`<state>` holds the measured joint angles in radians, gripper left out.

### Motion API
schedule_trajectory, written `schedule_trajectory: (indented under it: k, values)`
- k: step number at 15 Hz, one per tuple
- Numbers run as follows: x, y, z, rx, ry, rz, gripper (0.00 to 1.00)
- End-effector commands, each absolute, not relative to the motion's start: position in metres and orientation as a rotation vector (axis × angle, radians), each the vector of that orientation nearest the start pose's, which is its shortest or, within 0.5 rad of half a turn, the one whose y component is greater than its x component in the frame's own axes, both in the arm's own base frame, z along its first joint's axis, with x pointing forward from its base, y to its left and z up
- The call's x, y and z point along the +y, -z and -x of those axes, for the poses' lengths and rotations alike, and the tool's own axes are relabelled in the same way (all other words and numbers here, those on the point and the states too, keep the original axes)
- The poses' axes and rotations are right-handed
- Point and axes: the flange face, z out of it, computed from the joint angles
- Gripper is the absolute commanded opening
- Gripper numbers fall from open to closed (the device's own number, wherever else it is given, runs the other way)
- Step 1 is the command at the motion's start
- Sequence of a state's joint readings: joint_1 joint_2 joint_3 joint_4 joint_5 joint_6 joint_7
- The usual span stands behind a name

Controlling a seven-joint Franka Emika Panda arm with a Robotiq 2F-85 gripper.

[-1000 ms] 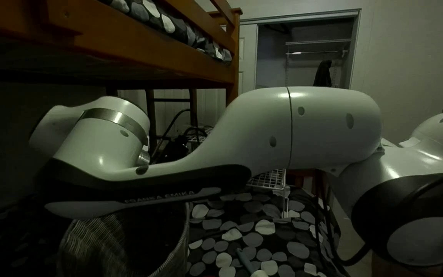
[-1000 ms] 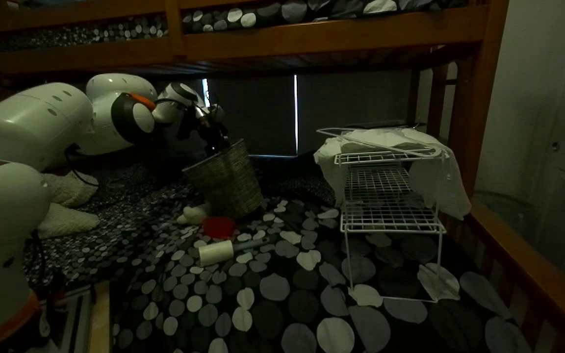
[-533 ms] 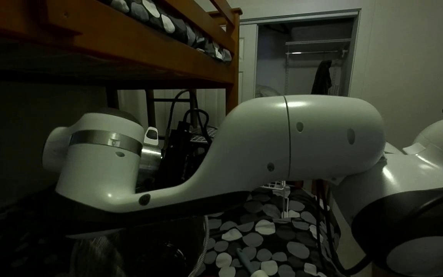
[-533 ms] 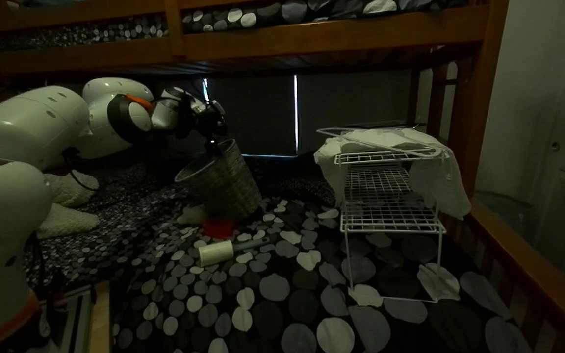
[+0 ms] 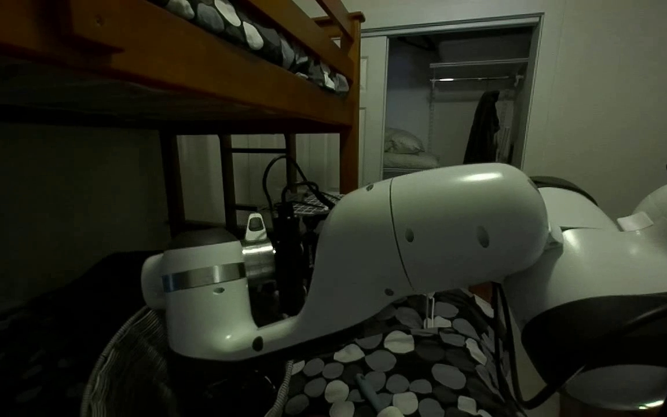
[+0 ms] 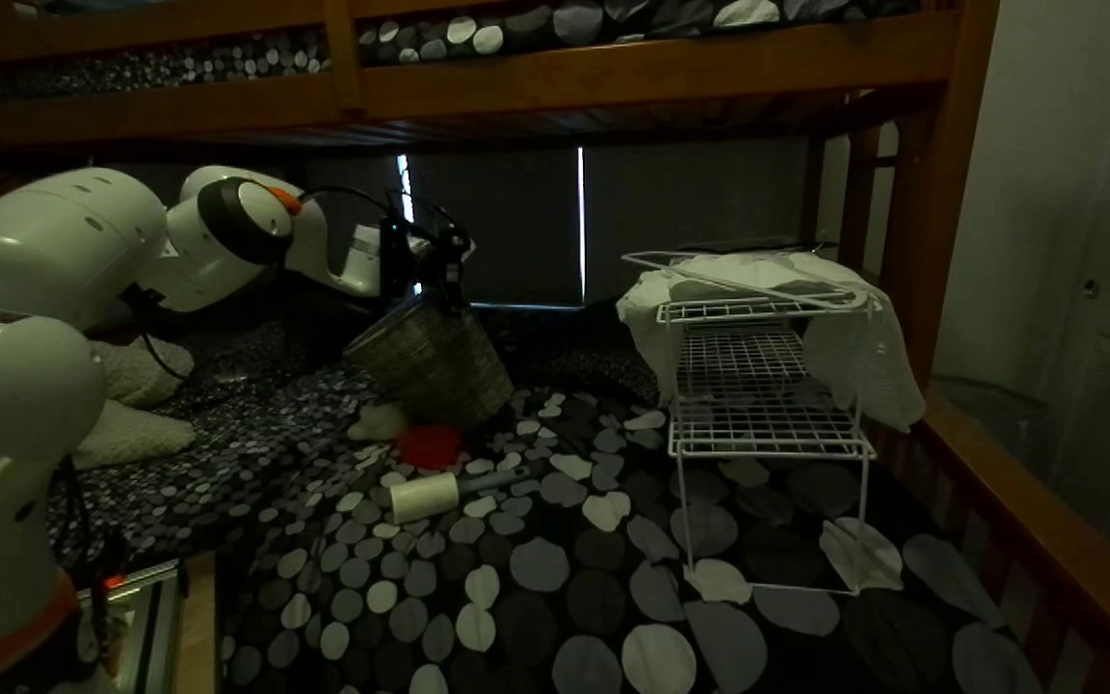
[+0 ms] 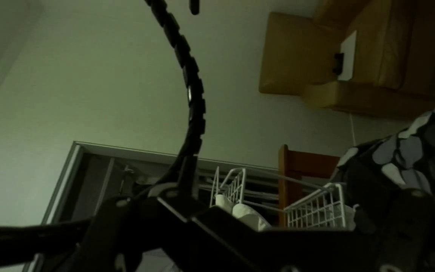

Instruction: Pick up the basket and pour all its contents onto the bed, put the basket back on the bed

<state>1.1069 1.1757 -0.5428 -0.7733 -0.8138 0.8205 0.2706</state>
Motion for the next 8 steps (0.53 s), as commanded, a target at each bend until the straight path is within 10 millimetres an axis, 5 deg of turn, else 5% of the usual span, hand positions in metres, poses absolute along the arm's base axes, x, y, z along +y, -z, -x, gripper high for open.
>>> schedule_trajectory:
  k: [1, 5, 8]
  values:
    - [0.412, -0.312, -0.525, 0.001, 0.176, -1.364, 1.0]
    - [0.367, -0.308, -0.535, -0.067, 0.251, -1.199, 1.0]
    - [0.327, -0.327, -0.541, -0.218, 0.294, -1.128, 1.0]
